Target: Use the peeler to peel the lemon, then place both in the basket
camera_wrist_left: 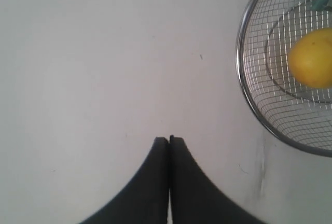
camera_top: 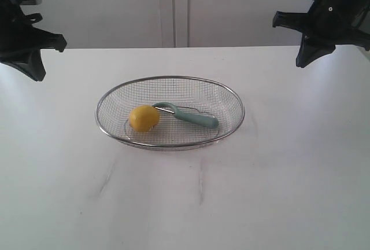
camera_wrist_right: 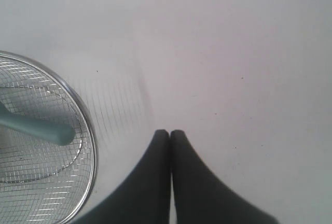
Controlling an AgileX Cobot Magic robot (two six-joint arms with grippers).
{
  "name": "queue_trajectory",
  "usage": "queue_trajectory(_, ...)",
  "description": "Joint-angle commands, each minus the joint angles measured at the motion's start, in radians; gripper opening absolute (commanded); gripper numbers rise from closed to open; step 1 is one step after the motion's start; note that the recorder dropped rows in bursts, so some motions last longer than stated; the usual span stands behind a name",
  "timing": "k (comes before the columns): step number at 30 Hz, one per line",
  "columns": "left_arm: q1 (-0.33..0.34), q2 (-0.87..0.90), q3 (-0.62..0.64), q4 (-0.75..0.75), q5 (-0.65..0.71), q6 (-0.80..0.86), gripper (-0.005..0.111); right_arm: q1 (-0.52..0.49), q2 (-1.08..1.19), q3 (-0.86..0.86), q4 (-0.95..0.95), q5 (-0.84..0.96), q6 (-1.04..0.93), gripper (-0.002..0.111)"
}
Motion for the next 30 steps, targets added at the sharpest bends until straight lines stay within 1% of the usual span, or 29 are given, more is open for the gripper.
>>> queue_trajectory(1,0.003,-0.012,-0.006,-0.001,0.013,-0.008,0.000,-0.007,-0.011,-0.004,-0.006,0.001,0.001,0.000)
queue_trajectory(7,0.003,-0.012,-0.006,-0.001,-0.036,0.010,0.000,-0.007,-0.011,-0.004,-0.006,0.001,0.001,0.000)
queue_trajectory(25,0.003,-0.014,-0.006,-0.001,-0.037,0.024,0.000,-0.007,-0.011,-0.004,-0.006,0.001,0.001,0.000)
queue_trajectory(30,0.003,-0.028,-0.003,-0.001,-0.101,0.022,0.000,-0.007,-0.011,-0.004,-0.006,0.001,0.001,0.000)
